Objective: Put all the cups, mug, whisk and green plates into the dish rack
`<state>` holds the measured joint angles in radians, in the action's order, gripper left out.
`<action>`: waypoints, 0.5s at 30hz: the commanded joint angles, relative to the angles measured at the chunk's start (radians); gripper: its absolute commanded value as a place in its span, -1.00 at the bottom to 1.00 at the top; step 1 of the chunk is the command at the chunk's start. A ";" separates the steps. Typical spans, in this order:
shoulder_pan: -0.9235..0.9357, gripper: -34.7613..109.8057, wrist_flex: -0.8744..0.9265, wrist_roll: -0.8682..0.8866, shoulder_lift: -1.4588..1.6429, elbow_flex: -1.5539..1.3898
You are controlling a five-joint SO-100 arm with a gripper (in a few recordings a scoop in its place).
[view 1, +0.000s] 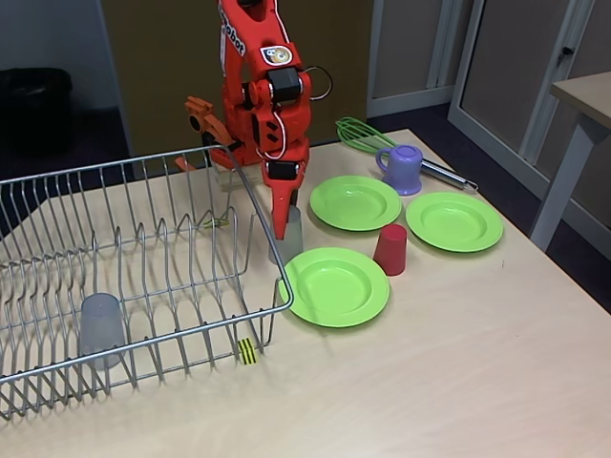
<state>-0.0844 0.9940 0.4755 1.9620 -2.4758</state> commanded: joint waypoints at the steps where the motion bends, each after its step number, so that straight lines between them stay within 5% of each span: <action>1: 0.018 0.02 -0.034 -0.031 -0.023 0.011; 15: 0.021 -0.21 -0.041 -0.049 -0.051 0.040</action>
<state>-0.0430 0.9419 0.4249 1.9021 -2.4467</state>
